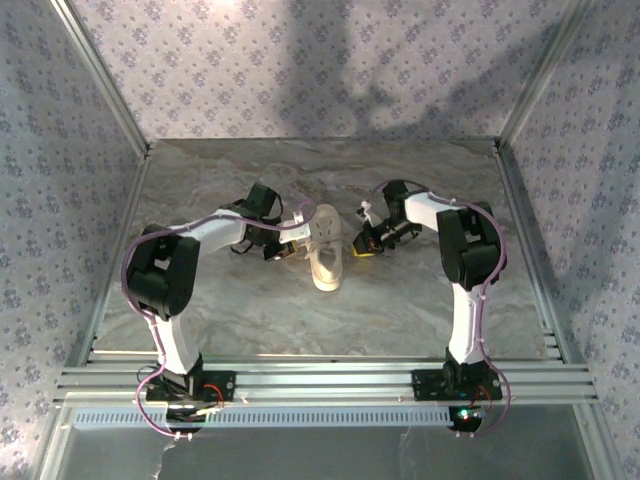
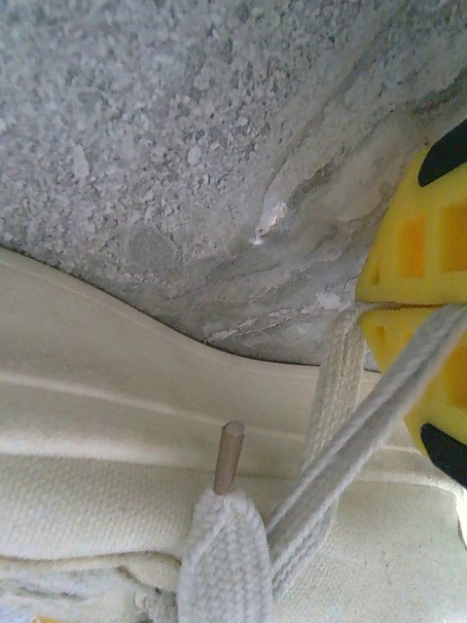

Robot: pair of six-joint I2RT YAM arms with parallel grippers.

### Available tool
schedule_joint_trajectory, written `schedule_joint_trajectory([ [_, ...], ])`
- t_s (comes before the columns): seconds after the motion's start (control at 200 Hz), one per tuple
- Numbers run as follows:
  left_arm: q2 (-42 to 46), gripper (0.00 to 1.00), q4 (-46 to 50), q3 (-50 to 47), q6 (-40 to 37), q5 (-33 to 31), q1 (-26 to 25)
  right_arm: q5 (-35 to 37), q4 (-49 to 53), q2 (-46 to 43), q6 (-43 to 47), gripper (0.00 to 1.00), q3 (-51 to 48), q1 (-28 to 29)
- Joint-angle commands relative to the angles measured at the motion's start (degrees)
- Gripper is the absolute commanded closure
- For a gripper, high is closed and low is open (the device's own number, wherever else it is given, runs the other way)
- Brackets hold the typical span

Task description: Tie the shoes

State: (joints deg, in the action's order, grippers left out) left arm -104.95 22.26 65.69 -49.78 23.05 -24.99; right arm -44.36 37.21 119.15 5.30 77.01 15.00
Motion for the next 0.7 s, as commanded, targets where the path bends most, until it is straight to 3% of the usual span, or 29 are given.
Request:
schedule_joint_trajectory([
  [0.0,1.7,1.0,6.6,-2.3,0.4,-6.6,2.4,8.3,3.4,0.5,-1.4,1.0,-1.5,-2.5],
  [0.225,2.6,1.0,8.2,-1.4,0.1,-4.9,2.3,5.1,2.6,-0.8,-0.3,1.0,-0.8,-1.6],
  [0.275,3.6,0.97,8.1,-1.0,-0.3,-4.3,2.1,5.5,2.3,-2.6,-0.8,0.86,-0.1,-1.2],
  [0.35,5.6,0.79,7.2,-0.8,-0.2,-4.1,1.8,6.1,1.6,-5.7,-1.2,0.63,0.8,-1.2],
  [0.455,8.6,0.64,6.7,-0.3,-0.2,-3.0,1.9,7.3,2.0,-9.7,-1.9,0.47,2.5,-2.0],
  [0.535,10.8,0.58,6.7,-0.1,-0.7,-2.5,2.1,7.9,2.5,-12.1,-2.2,0.43,3.2,-3.0],
  [0.695,13.8,0.58,8.4,0.9,-1.0,-3.3,2.9,10.2,2.9,-15.8,-2.8,0.42,2.7,-4.4],
])
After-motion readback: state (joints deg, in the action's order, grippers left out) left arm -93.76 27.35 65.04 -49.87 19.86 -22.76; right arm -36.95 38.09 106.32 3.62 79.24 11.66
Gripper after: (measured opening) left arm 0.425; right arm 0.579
